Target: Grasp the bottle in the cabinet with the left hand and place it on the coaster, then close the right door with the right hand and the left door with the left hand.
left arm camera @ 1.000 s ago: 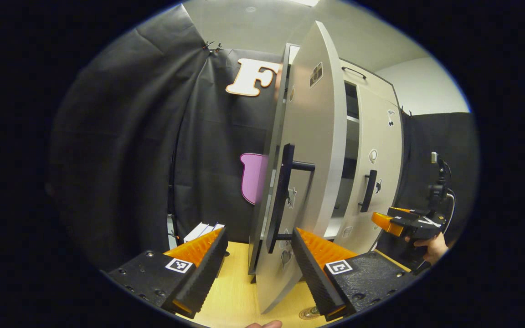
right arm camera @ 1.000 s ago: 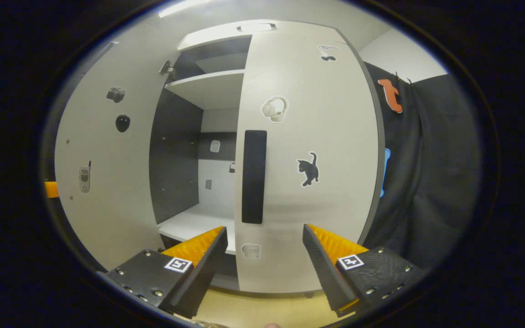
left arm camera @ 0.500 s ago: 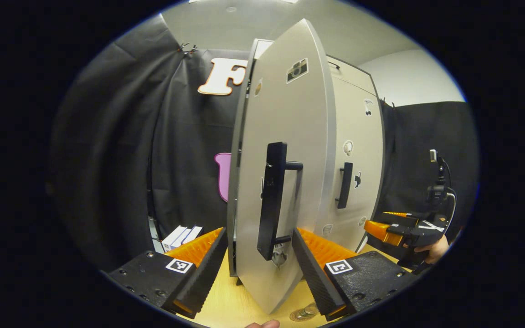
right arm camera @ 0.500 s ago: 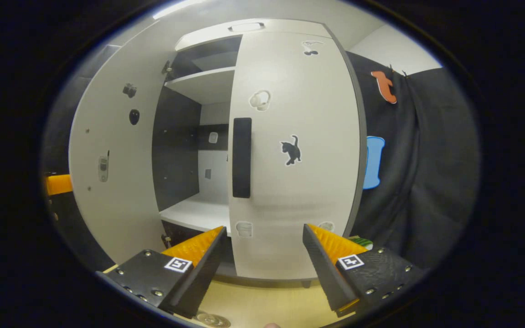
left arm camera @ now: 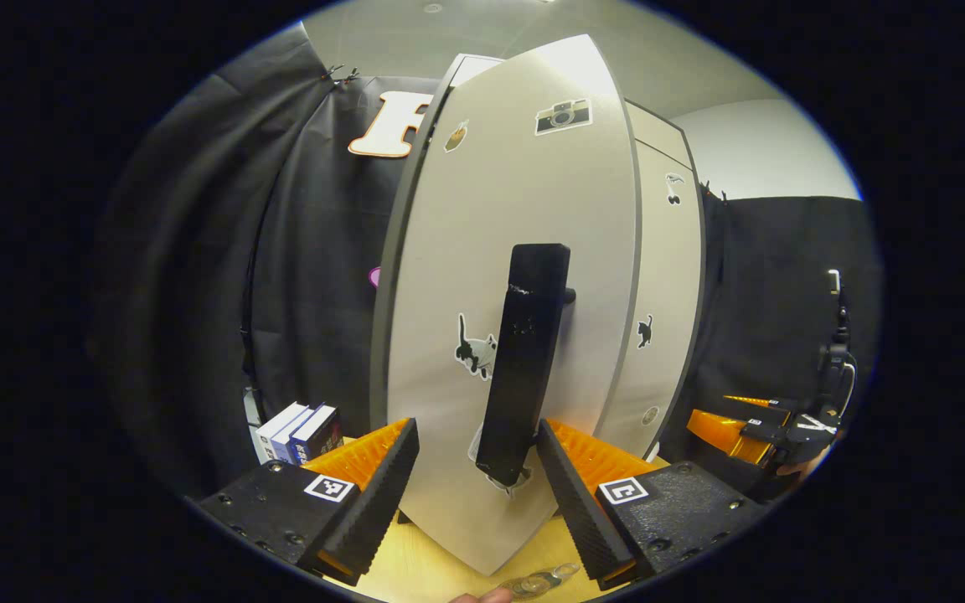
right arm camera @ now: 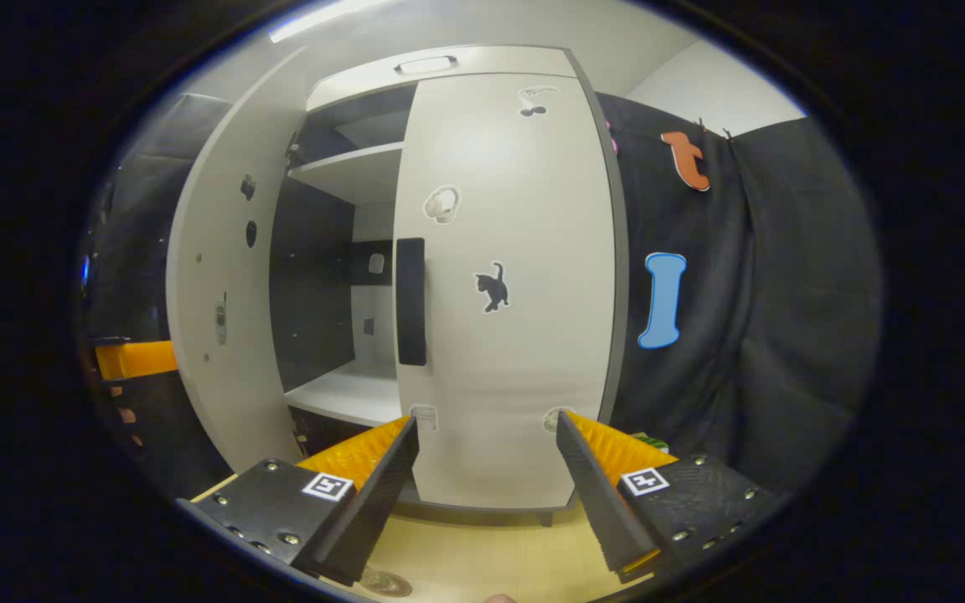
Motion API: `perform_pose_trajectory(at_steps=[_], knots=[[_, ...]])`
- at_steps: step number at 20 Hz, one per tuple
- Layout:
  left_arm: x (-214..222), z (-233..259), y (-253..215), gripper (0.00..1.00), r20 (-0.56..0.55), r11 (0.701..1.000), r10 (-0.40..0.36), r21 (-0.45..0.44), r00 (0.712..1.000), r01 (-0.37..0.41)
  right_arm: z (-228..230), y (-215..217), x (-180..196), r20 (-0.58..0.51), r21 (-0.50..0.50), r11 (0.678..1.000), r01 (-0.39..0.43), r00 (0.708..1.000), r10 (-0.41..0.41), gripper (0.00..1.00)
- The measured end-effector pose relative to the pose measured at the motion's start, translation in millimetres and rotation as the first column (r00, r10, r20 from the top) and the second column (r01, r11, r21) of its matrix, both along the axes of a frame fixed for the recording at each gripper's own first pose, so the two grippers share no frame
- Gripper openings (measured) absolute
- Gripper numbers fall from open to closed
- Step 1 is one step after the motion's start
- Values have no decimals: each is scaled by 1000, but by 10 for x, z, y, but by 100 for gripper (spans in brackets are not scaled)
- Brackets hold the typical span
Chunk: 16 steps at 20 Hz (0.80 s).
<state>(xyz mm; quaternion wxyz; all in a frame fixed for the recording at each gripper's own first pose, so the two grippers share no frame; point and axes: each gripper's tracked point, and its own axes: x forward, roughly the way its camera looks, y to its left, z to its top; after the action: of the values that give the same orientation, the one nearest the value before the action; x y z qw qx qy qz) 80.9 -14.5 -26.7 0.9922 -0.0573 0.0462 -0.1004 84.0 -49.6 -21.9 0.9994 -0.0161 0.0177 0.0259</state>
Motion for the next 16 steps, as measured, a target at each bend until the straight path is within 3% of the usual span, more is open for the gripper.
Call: perform_pose_trajectory(at_steps=[10, 16], knots=[[585, 49, -555, 95, 47, 994, 25, 108, 999, -30, 89, -447, -166, 10, 15, 998, 58, 998, -58, 100], [849, 25, -704, 95, 42, 995, 19, 92, 999, -23, 76, -691, -182, 0, 43, 995, 87, 996, -88, 100]])
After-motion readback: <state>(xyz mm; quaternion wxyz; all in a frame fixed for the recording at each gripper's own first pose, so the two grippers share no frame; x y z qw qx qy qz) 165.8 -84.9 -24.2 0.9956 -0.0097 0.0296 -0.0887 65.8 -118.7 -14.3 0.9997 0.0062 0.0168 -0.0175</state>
